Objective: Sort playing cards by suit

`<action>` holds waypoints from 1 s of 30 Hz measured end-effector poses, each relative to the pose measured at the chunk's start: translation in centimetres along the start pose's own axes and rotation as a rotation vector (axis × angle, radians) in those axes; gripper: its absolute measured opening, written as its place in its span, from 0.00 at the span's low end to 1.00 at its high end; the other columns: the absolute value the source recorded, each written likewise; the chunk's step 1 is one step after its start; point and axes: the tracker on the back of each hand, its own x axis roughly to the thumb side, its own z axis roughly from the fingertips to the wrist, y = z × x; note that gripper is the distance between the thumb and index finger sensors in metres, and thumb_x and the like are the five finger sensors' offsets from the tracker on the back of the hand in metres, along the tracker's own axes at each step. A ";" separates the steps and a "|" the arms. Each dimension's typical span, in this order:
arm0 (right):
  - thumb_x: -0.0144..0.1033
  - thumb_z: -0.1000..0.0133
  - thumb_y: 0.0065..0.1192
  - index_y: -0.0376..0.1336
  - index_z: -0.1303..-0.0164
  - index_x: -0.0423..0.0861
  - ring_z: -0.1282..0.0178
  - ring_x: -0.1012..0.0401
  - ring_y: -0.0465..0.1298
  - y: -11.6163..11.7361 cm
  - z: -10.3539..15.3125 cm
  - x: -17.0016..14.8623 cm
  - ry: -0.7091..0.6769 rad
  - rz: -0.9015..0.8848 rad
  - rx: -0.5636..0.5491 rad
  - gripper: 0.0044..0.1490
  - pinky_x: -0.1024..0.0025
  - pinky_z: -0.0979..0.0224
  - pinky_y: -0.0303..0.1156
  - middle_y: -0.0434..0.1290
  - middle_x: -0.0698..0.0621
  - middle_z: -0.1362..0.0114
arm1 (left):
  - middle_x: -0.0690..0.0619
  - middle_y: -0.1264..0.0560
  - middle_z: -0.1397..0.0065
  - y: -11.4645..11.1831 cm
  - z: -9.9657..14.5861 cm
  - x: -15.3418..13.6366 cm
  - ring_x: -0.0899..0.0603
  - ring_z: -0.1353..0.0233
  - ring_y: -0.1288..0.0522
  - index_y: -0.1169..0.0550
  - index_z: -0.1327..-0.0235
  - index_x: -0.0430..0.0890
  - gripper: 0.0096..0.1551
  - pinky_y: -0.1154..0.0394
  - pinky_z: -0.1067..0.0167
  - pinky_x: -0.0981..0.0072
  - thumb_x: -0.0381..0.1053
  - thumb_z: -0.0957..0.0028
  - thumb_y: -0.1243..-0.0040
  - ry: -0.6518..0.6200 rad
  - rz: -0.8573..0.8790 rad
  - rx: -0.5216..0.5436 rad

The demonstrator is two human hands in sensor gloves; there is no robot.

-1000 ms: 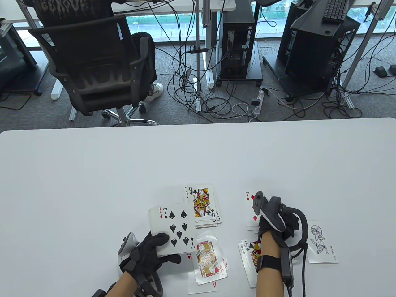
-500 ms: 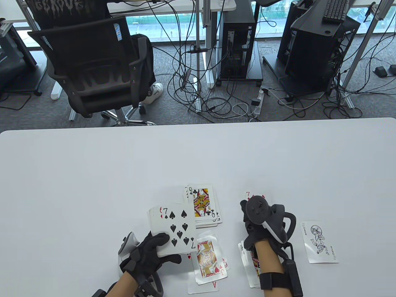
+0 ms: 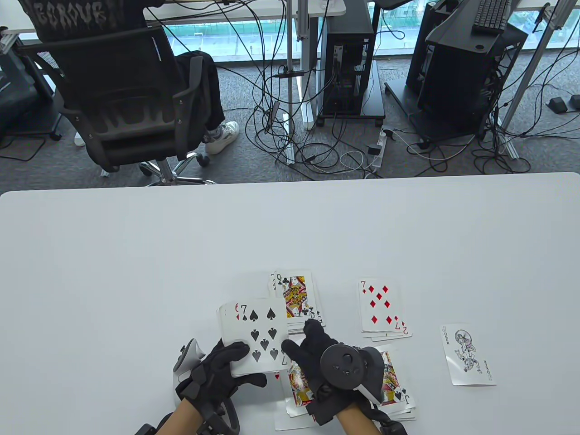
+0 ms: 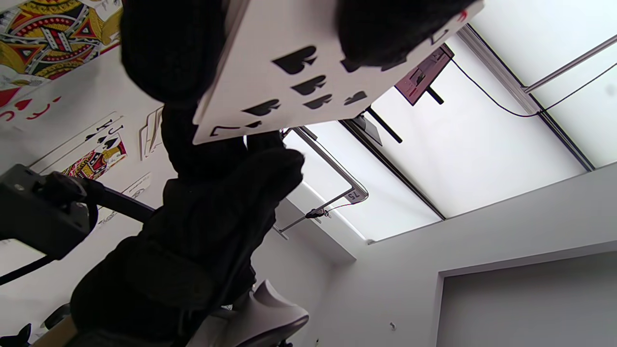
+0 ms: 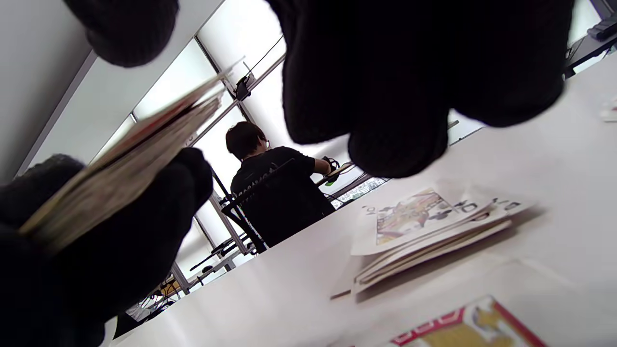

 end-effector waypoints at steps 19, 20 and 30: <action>0.45 0.47 0.61 0.61 0.47 0.24 0.63 0.54 0.83 1.7 0.8 0.1 0.005 -0.191 -0.046 0.37 0.54 0.56 0.81 0.78 0.50 0.63 | 0.57 0.37 0.20 -0.3 -0.4 -0.4 0.42 0.23 0.30 0.41 0.25 0.60 0.29 0.21 0.43 0.54 0.55 0.36 0.45 0.010 -0.031 -0.056; 0.44 0.47 0.61 0.61 0.48 0.26 0.64 0.55 0.83 1.6 0.8 0.1 0.002 -0.187 -0.053 0.35 0.56 0.57 0.81 0.78 0.51 0.64 | 0.58 0.37 0.20 -0.3 -0.4 -0.4 0.42 0.23 0.30 0.41 0.25 0.60 0.29 0.21 0.43 0.53 0.55 0.36 0.45 0.012 -0.033 -0.054; 0.31 0.43 0.52 0.62 0.48 0.26 0.63 0.54 0.83 0.8 0.8 0.0 -0.025 -0.150 -0.123 0.25 0.54 0.56 0.81 0.78 0.50 0.64 | 0.58 0.37 0.20 -0.1 -0.5 -0.7 0.41 0.23 0.30 0.41 0.25 0.60 0.29 0.21 0.43 0.53 0.55 0.36 0.45 0.018 -0.025 -0.050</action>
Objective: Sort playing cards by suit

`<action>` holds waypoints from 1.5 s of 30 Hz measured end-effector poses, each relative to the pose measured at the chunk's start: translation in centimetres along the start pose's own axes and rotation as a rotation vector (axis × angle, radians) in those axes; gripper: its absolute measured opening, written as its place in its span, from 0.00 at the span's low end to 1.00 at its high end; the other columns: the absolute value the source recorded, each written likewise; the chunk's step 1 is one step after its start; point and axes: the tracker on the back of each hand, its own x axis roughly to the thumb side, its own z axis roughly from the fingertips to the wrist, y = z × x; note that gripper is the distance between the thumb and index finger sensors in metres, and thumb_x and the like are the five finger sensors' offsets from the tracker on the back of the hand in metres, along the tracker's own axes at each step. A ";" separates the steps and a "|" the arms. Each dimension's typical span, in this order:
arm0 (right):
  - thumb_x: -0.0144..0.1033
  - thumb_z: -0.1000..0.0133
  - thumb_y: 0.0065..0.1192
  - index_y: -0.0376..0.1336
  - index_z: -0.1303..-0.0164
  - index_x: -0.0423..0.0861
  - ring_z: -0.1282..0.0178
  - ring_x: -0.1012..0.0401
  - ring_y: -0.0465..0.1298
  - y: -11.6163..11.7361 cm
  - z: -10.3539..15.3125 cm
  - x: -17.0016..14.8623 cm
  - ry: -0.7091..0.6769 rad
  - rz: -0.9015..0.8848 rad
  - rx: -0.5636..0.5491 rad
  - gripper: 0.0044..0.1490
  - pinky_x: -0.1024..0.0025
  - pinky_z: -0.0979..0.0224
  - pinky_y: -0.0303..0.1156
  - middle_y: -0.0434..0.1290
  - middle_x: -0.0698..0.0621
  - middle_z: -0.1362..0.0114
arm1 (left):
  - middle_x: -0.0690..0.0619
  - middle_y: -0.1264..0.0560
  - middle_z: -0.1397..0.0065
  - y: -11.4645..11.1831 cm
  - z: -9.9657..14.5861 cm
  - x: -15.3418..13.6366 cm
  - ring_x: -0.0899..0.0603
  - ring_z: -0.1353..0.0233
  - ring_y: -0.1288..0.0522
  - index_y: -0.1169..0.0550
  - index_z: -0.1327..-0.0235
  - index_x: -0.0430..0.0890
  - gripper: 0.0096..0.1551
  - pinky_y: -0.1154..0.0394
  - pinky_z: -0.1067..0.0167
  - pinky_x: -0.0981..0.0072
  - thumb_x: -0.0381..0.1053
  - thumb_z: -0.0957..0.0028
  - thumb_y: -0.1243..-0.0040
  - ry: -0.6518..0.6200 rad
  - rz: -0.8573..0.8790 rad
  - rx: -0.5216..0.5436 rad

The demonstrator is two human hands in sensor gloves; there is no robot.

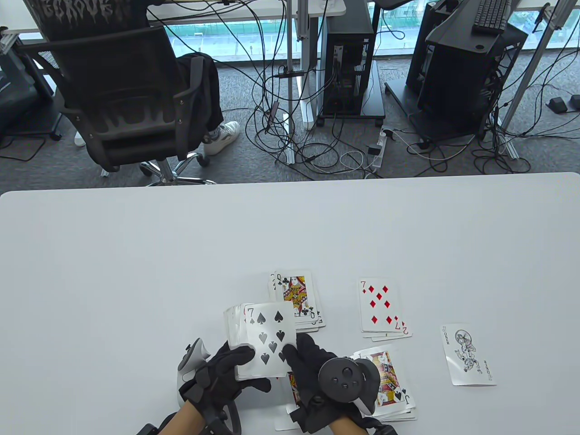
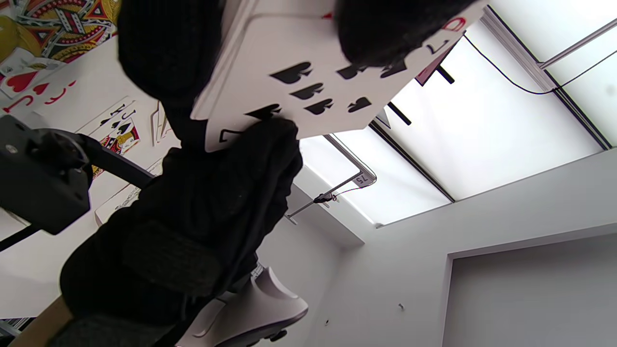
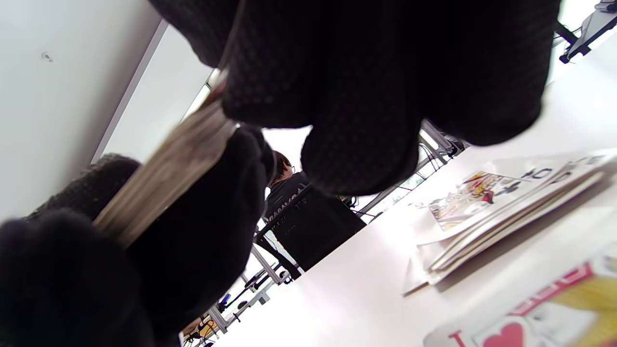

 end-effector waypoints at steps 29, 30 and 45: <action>0.28 0.43 0.55 0.65 0.50 0.21 0.70 0.52 0.83 -12.8 1.3 -7.9 0.477 0.299 0.493 0.25 0.52 0.62 0.80 0.79 0.46 0.69 | 0.57 0.37 0.20 0.3 0.5 0.6 0.42 0.23 0.30 0.42 0.25 0.60 0.29 0.20 0.43 0.54 0.56 0.35 0.45 -0.033 0.037 0.035; 0.28 0.43 0.55 0.65 0.50 0.20 0.70 0.51 0.83 -12.7 1.7 -8.5 0.509 0.309 0.505 0.26 0.51 0.62 0.80 0.79 0.45 0.69 | 0.57 0.37 0.20 0.3 0.5 0.6 0.42 0.23 0.30 0.42 0.25 0.60 0.29 0.20 0.43 0.54 0.56 0.35 0.45 -0.033 0.038 0.036; 0.35 0.43 0.57 0.64 0.52 0.20 0.69 0.50 0.83 -9.2 4.2 -11.5 0.597 0.755 0.696 0.30 0.50 0.61 0.79 0.80 0.44 0.68 | 0.57 0.37 0.20 0.3 0.6 0.7 0.42 0.23 0.30 0.42 0.25 0.60 0.29 0.20 0.43 0.54 0.56 0.35 0.46 -0.030 0.035 0.044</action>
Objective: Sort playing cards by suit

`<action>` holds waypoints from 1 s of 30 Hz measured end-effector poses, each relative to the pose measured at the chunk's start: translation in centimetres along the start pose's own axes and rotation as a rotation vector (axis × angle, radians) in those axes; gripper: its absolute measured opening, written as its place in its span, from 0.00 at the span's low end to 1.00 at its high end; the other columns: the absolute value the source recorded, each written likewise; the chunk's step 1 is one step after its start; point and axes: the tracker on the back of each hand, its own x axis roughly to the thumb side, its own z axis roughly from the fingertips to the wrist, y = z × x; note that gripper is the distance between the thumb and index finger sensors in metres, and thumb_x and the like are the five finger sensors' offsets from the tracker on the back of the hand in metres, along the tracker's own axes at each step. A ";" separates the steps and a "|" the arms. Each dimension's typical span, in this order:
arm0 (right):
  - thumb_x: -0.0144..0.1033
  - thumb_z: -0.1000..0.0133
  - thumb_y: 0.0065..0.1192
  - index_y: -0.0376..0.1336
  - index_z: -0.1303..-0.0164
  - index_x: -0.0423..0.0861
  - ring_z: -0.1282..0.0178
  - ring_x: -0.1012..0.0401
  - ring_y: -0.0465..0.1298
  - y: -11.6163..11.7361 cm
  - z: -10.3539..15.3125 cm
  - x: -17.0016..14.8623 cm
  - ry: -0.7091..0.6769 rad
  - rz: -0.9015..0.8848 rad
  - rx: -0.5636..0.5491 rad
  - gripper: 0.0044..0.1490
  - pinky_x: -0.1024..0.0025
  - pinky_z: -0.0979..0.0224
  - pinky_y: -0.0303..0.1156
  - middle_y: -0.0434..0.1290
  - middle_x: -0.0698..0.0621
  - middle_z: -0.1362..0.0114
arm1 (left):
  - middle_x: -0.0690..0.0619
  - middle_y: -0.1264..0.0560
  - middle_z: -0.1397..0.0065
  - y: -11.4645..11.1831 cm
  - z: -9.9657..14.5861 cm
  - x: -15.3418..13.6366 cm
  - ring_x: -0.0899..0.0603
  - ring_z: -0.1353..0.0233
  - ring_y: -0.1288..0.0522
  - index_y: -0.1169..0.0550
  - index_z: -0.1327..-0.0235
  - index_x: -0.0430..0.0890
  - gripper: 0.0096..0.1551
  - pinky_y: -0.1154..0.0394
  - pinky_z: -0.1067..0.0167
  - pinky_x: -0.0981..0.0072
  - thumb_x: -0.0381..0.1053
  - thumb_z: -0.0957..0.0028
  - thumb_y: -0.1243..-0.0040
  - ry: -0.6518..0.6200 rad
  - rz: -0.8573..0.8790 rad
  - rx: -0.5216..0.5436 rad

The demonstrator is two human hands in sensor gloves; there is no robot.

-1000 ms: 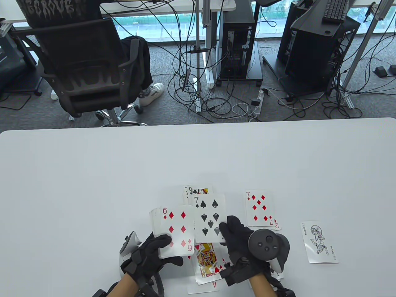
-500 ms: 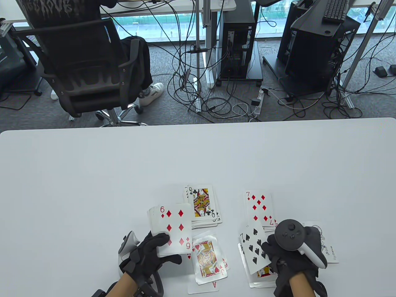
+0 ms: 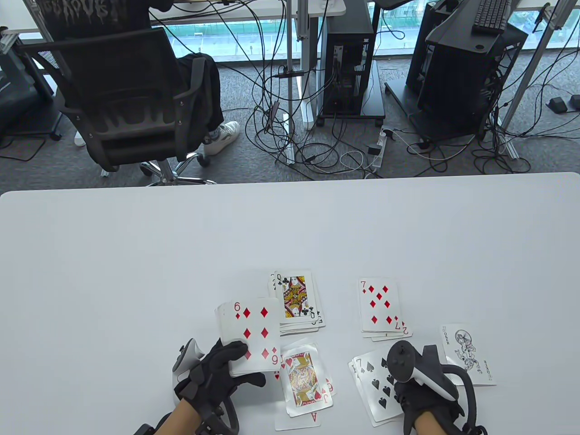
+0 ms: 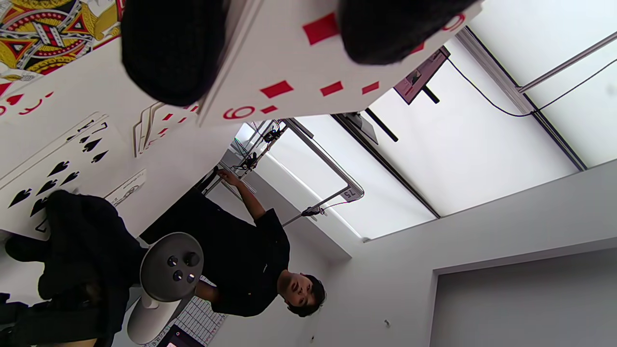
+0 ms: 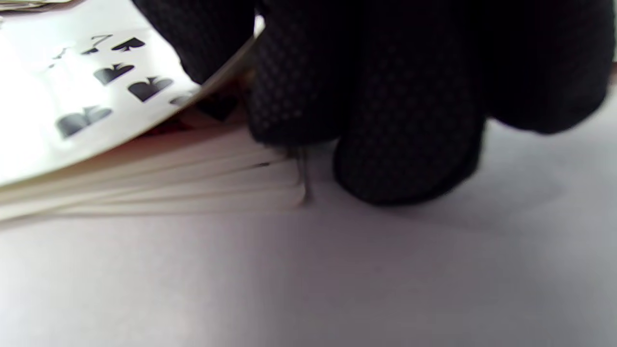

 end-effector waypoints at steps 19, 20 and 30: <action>0.41 0.42 0.56 0.64 0.48 0.19 0.67 0.49 0.83 -4.6 1.8 4.8 -0.082 -0.033 -0.185 0.36 0.49 0.59 0.79 0.80 0.44 0.66 | 0.57 0.37 0.20 0.0 0.0 0.0 0.42 0.24 0.30 0.42 0.25 0.60 0.29 0.20 0.43 0.54 0.56 0.35 0.46 0.004 -0.004 0.002; 0.41 0.42 0.56 0.64 0.47 0.19 0.67 0.49 0.83 -5.0 2.0 5.4 -0.114 -0.063 -0.218 0.36 0.49 0.59 0.79 0.80 0.43 0.66 | 0.57 0.37 0.20 0.0 0.0 0.0 0.42 0.23 0.30 0.42 0.25 0.60 0.29 0.20 0.43 0.54 0.56 0.35 0.46 0.004 -0.003 0.002; 0.43 0.40 0.51 0.62 0.44 0.19 0.64 0.47 0.82 -7.6 4.2 13.9 -0.495 -0.451 -0.607 0.39 0.48 0.57 0.78 0.80 0.42 0.63 | 0.57 0.37 0.20 0.0 0.0 0.0 0.42 0.23 0.30 0.42 0.25 0.60 0.29 0.20 0.43 0.54 0.56 0.35 0.46 0.001 -0.006 -0.003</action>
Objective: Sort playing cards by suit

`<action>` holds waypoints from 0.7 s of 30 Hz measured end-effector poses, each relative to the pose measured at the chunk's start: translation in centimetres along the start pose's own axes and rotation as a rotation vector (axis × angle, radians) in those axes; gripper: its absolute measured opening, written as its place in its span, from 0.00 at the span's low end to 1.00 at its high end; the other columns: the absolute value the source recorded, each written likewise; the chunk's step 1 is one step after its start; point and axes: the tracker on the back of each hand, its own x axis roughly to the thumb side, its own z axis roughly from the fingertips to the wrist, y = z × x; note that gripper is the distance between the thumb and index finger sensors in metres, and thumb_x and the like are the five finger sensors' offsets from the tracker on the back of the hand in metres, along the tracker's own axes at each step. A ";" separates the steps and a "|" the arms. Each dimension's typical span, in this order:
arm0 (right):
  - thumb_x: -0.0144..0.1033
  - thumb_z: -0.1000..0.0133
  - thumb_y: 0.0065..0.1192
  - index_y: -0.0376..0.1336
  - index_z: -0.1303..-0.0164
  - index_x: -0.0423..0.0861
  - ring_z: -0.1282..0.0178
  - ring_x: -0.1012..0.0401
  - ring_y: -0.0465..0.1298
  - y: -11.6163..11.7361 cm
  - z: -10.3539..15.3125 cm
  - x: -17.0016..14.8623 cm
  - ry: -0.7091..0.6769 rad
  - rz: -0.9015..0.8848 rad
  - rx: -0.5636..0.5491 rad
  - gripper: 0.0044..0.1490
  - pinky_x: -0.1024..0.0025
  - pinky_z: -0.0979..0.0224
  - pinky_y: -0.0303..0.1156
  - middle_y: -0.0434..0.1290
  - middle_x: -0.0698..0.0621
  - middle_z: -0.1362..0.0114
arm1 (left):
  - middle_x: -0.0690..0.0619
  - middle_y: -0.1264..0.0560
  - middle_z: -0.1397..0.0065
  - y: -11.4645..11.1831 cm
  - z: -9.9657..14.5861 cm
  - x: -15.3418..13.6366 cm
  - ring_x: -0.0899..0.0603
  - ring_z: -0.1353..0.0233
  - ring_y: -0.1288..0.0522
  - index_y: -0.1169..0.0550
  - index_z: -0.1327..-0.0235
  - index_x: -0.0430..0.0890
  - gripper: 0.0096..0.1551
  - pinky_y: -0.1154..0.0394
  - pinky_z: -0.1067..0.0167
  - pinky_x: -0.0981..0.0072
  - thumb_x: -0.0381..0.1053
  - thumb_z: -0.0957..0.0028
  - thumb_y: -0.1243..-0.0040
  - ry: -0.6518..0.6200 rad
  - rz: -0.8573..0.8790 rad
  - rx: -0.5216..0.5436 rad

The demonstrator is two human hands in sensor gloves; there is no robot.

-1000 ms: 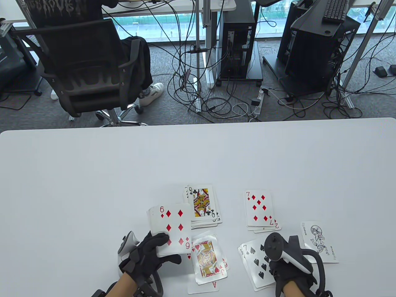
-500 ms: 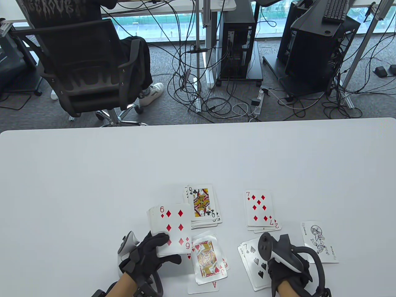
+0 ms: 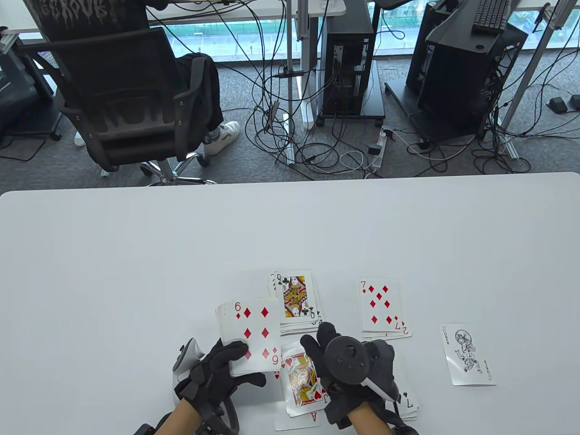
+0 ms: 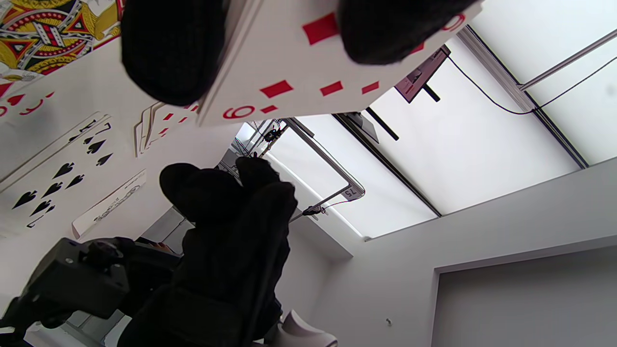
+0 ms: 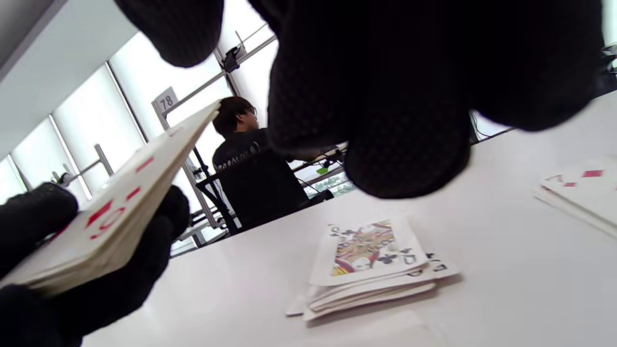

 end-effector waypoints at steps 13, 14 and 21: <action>0.53 0.43 0.54 0.52 0.36 0.18 0.54 0.44 0.79 5.4 0.9 0.5 -0.054 -0.199 -0.010 0.51 0.46 0.50 0.77 0.75 0.39 0.52 | 0.57 0.37 0.19 0.0 -0.1 0.0 0.42 0.23 0.30 0.42 0.25 0.60 0.29 0.21 0.43 0.54 0.56 0.35 0.45 0.001 -0.012 -0.013; 0.53 0.44 0.55 0.51 0.36 0.18 0.53 0.44 0.79 5.6 1.0 0.6 -0.052 -0.198 -0.013 0.52 0.46 0.49 0.76 0.75 0.40 0.51 | 0.57 0.37 0.19 0.0 -0.1 0.0 0.42 0.23 0.30 0.42 0.25 0.60 0.29 0.21 0.43 0.54 0.56 0.35 0.45 0.001 -0.013 -0.014; 0.48 0.47 0.61 0.55 0.41 0.24 0.58 0.53 0.81 5.8 1.2 0.6 -0.074 -0.202 -0.087 0.44 0.53 0.51 0.79 0.76 0.49 0.57 | 0.57 0.37 0.19 -0.3 -0.2 -0.1 0.41 0.23 0.30 0.42 0.25 0.60 0.29 0.21 0.43 0.54 0.56 0.35 0.45 0.005 -0.027 -0.042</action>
